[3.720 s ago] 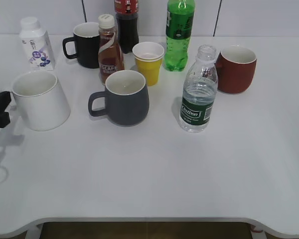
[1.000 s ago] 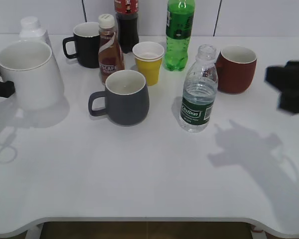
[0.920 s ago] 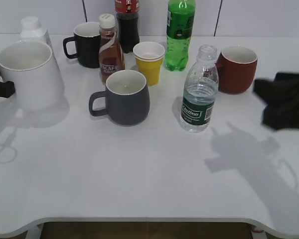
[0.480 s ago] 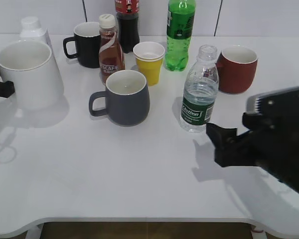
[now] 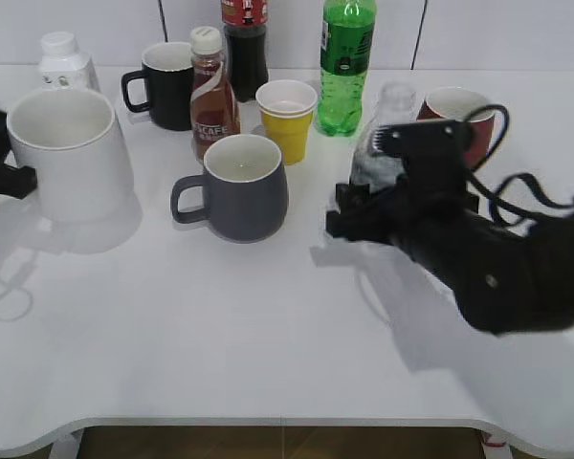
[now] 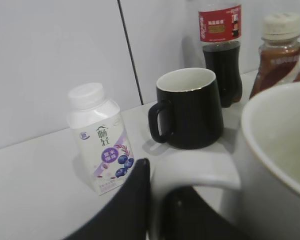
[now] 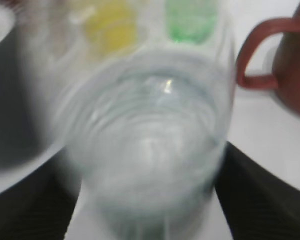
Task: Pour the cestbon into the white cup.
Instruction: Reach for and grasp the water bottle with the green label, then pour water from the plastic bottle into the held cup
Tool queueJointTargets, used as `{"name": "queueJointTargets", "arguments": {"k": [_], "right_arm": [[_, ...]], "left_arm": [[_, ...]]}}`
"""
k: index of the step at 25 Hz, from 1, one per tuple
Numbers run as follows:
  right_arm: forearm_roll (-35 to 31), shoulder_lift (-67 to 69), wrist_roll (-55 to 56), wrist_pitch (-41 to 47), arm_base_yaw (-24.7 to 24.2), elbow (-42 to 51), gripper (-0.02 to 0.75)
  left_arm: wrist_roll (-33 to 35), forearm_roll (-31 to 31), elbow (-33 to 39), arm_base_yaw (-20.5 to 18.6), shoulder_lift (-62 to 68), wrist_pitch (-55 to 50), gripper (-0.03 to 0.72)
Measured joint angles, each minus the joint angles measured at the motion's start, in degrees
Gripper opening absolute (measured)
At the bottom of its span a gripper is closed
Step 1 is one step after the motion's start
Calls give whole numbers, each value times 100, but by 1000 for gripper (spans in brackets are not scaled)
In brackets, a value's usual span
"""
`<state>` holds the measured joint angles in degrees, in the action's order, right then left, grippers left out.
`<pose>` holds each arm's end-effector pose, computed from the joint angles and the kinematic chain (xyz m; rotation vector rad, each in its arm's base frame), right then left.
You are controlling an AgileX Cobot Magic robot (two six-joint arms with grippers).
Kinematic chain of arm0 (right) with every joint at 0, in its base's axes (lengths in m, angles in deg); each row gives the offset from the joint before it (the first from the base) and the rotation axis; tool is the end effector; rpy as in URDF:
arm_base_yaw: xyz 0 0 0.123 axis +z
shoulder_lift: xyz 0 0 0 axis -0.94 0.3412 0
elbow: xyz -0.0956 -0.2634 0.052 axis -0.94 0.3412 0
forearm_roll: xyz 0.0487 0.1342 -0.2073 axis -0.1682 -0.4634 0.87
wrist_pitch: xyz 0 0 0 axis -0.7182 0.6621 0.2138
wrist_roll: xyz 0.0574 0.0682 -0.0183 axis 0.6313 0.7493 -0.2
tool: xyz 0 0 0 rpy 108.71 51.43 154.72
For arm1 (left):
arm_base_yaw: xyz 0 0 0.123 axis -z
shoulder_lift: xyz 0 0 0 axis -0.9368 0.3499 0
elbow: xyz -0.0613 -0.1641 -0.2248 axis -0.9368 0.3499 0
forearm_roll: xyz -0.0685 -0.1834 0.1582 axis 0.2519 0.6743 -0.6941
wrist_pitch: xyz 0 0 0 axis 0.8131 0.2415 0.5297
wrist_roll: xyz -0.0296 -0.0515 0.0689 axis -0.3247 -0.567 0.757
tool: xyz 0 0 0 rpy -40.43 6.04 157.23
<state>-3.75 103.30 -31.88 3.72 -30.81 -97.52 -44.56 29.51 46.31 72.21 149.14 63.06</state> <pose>0.2643 0.1734 0.1302 -0.1961 1.9382 0.2460 0.2678 -0.0354 0.1919 0.3884 1.6269 -0.1017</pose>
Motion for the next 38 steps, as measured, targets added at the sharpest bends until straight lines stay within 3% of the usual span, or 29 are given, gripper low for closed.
{"name": "queueJointTargets", "arguments": {"k": [3, 9, 15, 20, 26, 38], "right_arm": [[-255, 273, -537, 126, -91, -421, 459], [-259, -392, -1992, 1054, -106, -461, 459], [173, -1765, -4144, 2587, -106, -1070, 459], [250, -1959, -5882, 3406, -106, -1625, 459], [250, -1959, -7577, 3267, 94, -1651, 459], [245, -1466, -9502, 1833, 136, -1657, 459]], "left_arm": [[-55, -160, 0, 0, -33, -50, 34], [-341, -434, 0, 233, -725, -892, 34], [-398, -367, -216, 1351, -1414, -2489, 34], [-422, -10, -1071, 2390, -1485, -4323, 34], [-429, 75, -1884, 3019, -1492, -5308, 34], [-423, 104, -1946, 3436, -1503, -5585, 33]]}}
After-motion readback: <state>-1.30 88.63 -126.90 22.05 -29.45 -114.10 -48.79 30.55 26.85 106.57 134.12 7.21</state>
